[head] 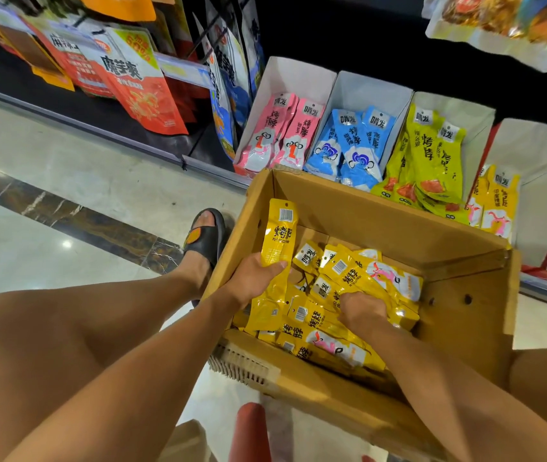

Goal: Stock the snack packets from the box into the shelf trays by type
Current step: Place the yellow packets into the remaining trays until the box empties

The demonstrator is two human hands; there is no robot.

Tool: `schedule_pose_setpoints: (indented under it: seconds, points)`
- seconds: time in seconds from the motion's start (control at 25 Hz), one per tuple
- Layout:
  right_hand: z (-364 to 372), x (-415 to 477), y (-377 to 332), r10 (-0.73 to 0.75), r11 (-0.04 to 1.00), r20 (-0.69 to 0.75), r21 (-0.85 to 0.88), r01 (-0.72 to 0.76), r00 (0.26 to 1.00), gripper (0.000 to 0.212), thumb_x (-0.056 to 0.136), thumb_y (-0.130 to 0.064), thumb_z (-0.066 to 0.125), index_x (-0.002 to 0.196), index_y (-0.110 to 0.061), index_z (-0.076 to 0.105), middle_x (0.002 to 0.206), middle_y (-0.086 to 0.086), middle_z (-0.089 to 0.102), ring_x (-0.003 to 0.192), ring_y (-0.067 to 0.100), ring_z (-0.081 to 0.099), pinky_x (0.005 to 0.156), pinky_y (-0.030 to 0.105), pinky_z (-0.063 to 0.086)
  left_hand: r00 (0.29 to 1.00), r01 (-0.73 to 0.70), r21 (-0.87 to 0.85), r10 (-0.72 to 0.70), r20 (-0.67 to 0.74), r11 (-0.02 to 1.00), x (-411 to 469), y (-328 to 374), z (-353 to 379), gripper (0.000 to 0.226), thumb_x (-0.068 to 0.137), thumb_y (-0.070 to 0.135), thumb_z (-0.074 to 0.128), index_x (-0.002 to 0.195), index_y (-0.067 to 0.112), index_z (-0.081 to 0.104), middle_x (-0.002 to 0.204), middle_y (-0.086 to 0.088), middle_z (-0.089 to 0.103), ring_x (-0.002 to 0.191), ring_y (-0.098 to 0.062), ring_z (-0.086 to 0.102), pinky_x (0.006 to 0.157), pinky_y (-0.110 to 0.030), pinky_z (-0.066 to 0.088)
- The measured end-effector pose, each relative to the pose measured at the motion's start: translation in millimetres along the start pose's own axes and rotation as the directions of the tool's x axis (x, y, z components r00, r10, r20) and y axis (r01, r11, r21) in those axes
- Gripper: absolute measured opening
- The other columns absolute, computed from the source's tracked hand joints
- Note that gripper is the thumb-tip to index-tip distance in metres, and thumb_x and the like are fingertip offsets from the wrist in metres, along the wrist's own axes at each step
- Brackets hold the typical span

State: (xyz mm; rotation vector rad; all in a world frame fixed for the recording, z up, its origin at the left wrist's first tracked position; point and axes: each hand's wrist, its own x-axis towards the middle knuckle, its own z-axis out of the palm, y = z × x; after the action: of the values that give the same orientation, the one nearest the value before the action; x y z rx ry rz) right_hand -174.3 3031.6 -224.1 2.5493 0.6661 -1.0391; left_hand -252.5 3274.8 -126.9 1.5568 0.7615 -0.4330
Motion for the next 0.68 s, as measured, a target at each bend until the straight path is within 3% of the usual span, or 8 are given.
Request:
schedule_pose_setpoints:
  seconds: [0.16,0.28,0.4,0.48,0.56,0.68]
  points:
    - [-5,-4,1,0.012,1.000,-0.053,-0.006,-0.013,0.999,0.030,0.093,-0.016,0.050,0.120,-0.025,0.061,0.117,0.000,0.066,0.109,0.024,0.064,0.075,0.033,0.046,1.000,-0.007,0.048,0.008,-0.013,0.999,-1,1,0,0.011,0.103,0.025,0.061,0.100,0.026,0.071,0.088,0.016,0.073,0.076,0.007,0.070,0.055,-0.005,0.045]
    - [-22,-18,10,0.003,0.997,-0.115,0.071,0.005,0.993,0.026,0.093,-0.019,0.048,0.115,-0.025,0.061,0.114,0.002,0.067,0.107,0.028,0.065,0.074,0.032,0.045,0.999,-0.028,0.052,0.029,-0.015,0.998,-1,5,-1,0.011,0.102,0.028,0.063,0.106,0.023,0.071,0.097,0.011,0.075,0.089,-0.005,0.072,0.061,-0.011,0.049]
    - [-35,-33,22,-0.036,0.969,-0.151,0.236,0.072,0.988,0.014,0.093,-0.025,0.050,0.102,-0.024,0.060,0.105,0.003,0.068,0.101,0.029,0.065,0.071,0.029,0.043,0.997,-0.065,0.014,0.065,-0.034,0.998,-11,20,0,0.011,0.101,0.027,0.064,0.110,0.025,0.070,0.107,0.003,0.076,0.083,-0.002,0.068,0.060,-0.014,0.049]
    - [-52,-45,27,-0.030,0.907,-0.179,0.409,0.102,0.983,0.006,0.093,-0.025,0.051,0.087,-0.024,0.053,0.088,0.002,0.065,0.090,0.030,0.065,0.066,0.029,0.042,0.995,-0.094,-0.014,0.094,-0.036,0.995,-21,34,0,0.010,0.101,0.026,0.065,0.109,0.024,0.070,0.105,0.002,0.075,0.083,-0.005,0.069,0.063,-0.018,0.053]
    - [-76,-58,31,-0.014,0.821,-0.238,0.552,0.147,0.971,0.018,0.095,-0.025,0.055,0.078,-0.024,0.049,0.076,-0.001,0.061,0.080,0.026,0.062,0.064,0.031,0.041,0.990,-0.139,-0.008,0.139,-0.031,0.990,-36,55,-2,0.008,0.100,0.023,0.066,0.105,0.021,0.072,0.104,-0.002,0.076,0.083,-0.009,0.072,0.070,-0.023,0.057]
    - [-121,-82,34,0.021,0.684,-0.323,0.695,0.222,0.946,0.030,0.097,-0.023,0.061,0.072,-0.023,0.045,0.064,-0.003,0.053,0.063,0.019,0.052,0.059,0.032,0.034,0.975,-0.217,-0.008,0.217,-0.040,0.976,-51,85,-7,0.010,0.100,0.017,0.065,0.104,0.014,0.073,0.094,-0.002,0.077,0.071,-0.004,0.072,0.060,-0.015,0.055]
